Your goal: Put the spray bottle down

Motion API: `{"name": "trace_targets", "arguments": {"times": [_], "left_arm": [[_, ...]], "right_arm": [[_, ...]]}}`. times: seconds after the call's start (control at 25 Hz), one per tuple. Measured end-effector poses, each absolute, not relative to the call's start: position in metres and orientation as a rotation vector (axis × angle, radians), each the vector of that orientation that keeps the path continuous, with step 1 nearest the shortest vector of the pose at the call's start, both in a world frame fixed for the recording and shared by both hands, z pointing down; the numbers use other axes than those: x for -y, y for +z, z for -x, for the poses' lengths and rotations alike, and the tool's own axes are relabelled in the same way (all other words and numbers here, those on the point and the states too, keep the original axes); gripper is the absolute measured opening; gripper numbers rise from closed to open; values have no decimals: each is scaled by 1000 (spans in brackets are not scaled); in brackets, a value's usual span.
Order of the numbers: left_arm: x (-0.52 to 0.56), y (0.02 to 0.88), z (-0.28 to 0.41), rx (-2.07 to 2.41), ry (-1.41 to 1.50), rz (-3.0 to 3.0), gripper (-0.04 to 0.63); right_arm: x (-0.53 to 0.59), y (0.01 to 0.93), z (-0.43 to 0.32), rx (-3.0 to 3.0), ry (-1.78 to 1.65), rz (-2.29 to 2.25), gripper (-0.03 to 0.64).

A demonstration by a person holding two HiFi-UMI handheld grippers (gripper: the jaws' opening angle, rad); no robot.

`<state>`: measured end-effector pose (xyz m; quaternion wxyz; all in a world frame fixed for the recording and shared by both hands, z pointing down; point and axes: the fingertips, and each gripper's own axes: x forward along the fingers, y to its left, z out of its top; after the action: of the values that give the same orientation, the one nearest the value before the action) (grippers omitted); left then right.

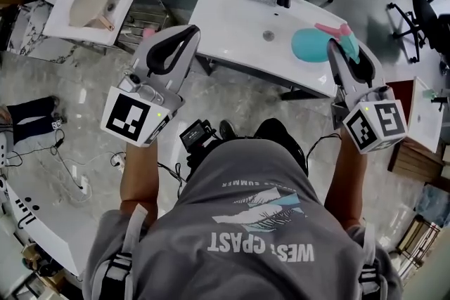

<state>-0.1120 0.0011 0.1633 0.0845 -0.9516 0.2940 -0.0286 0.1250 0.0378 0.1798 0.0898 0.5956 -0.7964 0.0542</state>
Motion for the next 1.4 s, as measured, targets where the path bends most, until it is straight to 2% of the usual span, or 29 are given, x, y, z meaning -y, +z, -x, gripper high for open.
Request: {"name": "trace_targets", "arguments": {"times": [0.64,1.4], "left_arm": [[75,188,106,-1061,-178,2836,3],[149,193,47,-1270,-301,2752,3]], "right_arm": [[75,198,-134,2470,209,-1609,146],[197,215,-174,2644,252,-1370,146]]}}
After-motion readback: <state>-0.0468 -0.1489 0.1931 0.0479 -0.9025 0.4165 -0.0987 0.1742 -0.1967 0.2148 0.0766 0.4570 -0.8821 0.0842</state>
